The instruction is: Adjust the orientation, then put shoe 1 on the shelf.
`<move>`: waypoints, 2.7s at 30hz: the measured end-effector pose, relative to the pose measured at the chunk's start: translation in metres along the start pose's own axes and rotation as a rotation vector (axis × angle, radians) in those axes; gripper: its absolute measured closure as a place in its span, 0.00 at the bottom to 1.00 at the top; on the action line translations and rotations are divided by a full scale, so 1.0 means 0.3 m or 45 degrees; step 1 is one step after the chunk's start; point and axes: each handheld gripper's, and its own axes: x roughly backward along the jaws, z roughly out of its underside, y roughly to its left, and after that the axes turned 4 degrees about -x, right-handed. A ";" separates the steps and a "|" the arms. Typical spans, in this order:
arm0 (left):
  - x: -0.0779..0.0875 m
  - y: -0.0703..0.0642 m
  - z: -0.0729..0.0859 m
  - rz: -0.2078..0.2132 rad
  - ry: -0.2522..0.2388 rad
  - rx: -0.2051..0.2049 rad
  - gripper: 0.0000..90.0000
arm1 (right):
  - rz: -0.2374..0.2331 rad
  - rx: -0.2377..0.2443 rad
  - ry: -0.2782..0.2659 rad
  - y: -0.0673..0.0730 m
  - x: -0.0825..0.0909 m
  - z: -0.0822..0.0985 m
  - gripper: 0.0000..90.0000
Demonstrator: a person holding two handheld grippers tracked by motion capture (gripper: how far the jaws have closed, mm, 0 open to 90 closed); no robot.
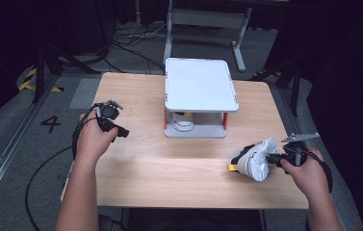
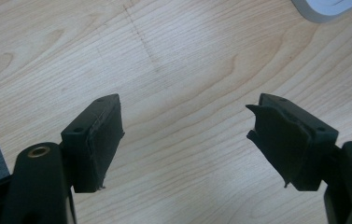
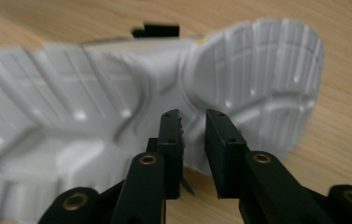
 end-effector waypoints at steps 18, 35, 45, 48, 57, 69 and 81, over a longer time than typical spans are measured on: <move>-0.011 -0.014 -0.047 0.017 -0.016 -0.033 0.27 | 0.069 -0.023 0.127 -0.029 -0.026 0.080 0.79; -0.006 -0.009 -0.032 0.010 -0.010 -0.024 0.27 | 0.080 -0.024 -0.035 -0.031 0.028 0.036 0.65; -0.021 -0.020 -0.036 0.013 0.007 -0.041 0.27 | 0.065 0.017 -0.134 0.024 0.105 -0.018 0.60; -0.020 -0.020 -0.030 0.011 0.018 -0.048 0.27 | 0.043 0.036 -0.147 0.052 0.104 -0.039 0.58; -0.008 -0.014 0.011 -0.001 0.023 -0.015 0.27 | -0.042 0.122 -0.055 0.116 0.026 -0.154 0.52; 0.024 0.010 0.106 -0.026 0.042 0.037 0.27 | -0.050 0.254 0.108 0.176 -0.106 -0.285 0.51; 0.075 0.056 0.197 -0.055 0.019 0.129 0.27 | 0.018 0.296 0.420 0.204 -0.252 -0.297 0.43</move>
